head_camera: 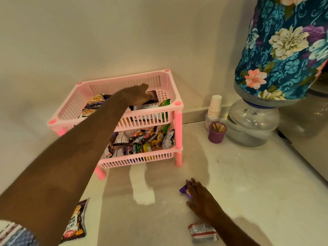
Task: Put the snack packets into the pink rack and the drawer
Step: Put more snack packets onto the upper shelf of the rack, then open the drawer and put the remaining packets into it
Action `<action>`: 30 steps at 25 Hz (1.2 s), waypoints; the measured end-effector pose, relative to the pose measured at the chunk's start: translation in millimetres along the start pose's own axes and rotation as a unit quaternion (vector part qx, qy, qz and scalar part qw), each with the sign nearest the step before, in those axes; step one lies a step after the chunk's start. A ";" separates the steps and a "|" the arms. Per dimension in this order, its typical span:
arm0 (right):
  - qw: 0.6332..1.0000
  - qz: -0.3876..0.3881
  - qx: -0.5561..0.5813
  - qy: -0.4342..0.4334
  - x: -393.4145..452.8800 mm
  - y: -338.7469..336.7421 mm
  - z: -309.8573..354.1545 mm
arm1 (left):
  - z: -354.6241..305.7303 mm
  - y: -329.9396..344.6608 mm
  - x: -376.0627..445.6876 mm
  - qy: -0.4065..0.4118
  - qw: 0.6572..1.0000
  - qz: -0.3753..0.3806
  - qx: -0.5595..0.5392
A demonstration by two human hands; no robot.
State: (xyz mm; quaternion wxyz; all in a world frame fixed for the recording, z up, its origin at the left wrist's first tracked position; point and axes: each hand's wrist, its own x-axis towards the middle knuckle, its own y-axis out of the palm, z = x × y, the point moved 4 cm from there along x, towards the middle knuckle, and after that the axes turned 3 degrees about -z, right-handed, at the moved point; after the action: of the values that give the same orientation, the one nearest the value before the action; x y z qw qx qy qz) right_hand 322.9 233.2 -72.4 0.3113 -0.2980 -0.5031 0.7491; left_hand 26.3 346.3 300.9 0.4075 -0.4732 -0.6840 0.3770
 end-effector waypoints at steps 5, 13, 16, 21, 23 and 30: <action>0.999 -0.042 0.032 0.000 -12.4 -5.0 -4.1 | -5.2 -16.7 -71.0 0.053 0.985 -0.160 -0.025; 0.991 -0.081 0.094 0.047 -42.9 -14.5 -13.0 | 24.6 132.5 -256.0 0.047 0.984 -0.152 -0.082; 0.990 -0.088 0.096 0.051 -52.6 -13.0 -14.5 | 37.6 200.1 -294.7 -0.001 0.996 -0.052 -0.066; 0.988 -0.113 0.086 0.054 -70.1 -11.9 -18.1 | 57.4 278.9 -337.8 -0.074 0.993 0.082 -0.037; 0.988 -0.108 0.090 0.065 -81.4 -12.4 -20.7 | 63.4 296.8 -354.7 -0.089 0.988 0.125 -0.031; 0.985 -0.070 0.080 0.132 -124.3 -5.9 -31.9 | 60.1 308.7 -370.1 -0.050 0.988 0.147 -0.016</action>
State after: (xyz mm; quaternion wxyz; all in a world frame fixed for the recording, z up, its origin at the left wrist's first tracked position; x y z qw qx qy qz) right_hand 426.2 157.8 -60.4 0.4498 -0.3325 -0.4156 0.7172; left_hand 157.7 67.9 -74.8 0.3055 -0.5555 -0.6327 0.4448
